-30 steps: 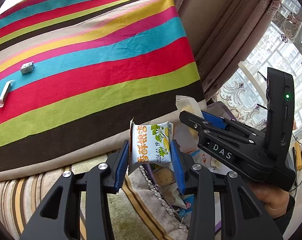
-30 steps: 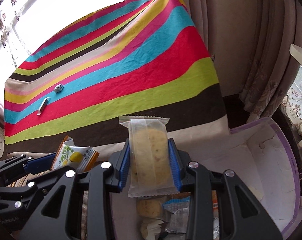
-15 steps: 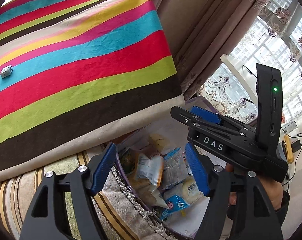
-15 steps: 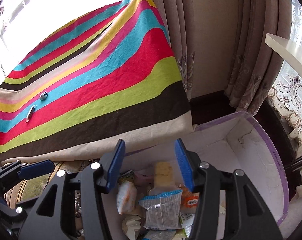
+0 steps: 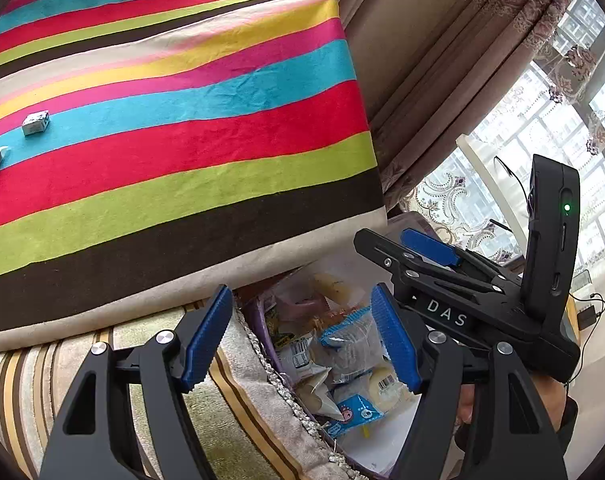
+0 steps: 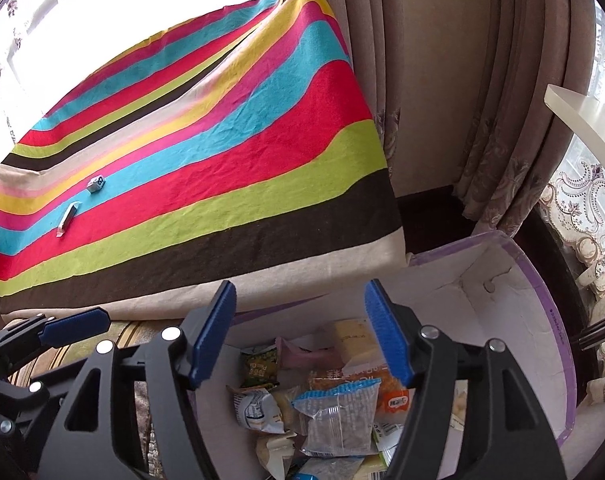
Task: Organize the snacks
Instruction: 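Move both open tools back to the last snacks on the table, then grasp the slim clear stick packet with the left tool while the right tool grasps the blue-white cube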
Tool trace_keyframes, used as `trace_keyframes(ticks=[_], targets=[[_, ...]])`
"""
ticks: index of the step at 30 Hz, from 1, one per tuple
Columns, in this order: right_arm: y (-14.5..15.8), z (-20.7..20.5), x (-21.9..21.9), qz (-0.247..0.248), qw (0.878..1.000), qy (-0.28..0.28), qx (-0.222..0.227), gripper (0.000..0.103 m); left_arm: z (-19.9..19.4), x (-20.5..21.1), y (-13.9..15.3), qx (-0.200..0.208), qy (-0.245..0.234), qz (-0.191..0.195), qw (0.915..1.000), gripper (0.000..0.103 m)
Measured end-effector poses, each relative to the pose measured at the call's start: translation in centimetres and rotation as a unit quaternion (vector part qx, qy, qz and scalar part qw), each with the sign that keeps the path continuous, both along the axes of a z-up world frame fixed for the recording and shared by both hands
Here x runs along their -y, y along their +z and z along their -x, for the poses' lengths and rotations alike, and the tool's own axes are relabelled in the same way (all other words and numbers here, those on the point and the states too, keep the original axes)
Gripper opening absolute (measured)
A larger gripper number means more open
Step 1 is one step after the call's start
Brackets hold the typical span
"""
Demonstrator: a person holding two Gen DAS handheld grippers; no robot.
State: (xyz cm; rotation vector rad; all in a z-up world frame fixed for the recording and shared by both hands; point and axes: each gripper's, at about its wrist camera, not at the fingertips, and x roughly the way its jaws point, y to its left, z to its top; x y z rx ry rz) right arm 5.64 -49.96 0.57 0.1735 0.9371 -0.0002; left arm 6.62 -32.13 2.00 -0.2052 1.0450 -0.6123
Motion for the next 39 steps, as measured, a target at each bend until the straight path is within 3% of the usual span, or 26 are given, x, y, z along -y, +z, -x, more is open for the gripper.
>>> trace_keyframes(ticks=[10,20,29,34,39], targets=[[1.1,-0.6,-4.2,0.012,0.999,0.041,0.001,0.074,-2.2,-6.3,0.4,0.005,0.082,0.017,0.9965,0.068],[1.2,-2.7,-11.3,0.016,0.995,0.100,-0.005,0.076,-5.4,-15.8,-0.3,-0.003,0.190,0.011,0.9818,0.066],[1.2,-5.1,-16.0,0.003,0.994,0.112,-0.002,0.077,-9.4,-21.1,-1.8,-0.001,0.214,-0.061,0.9748,0.054],[0.9,-6.6,-17.8,0.006,0.994,0.112,-0.002,0.077,-12.1,-22.1,-2.4,0.016,0.198,-0.115,0.9732,0.043],[0.8,-7.9,-19.3,0.011,0.993,0.117,-0.005,0.077,-13.9,-22.3,-3.4,0.017,0.179,-0.139,0.9738,0.035]])
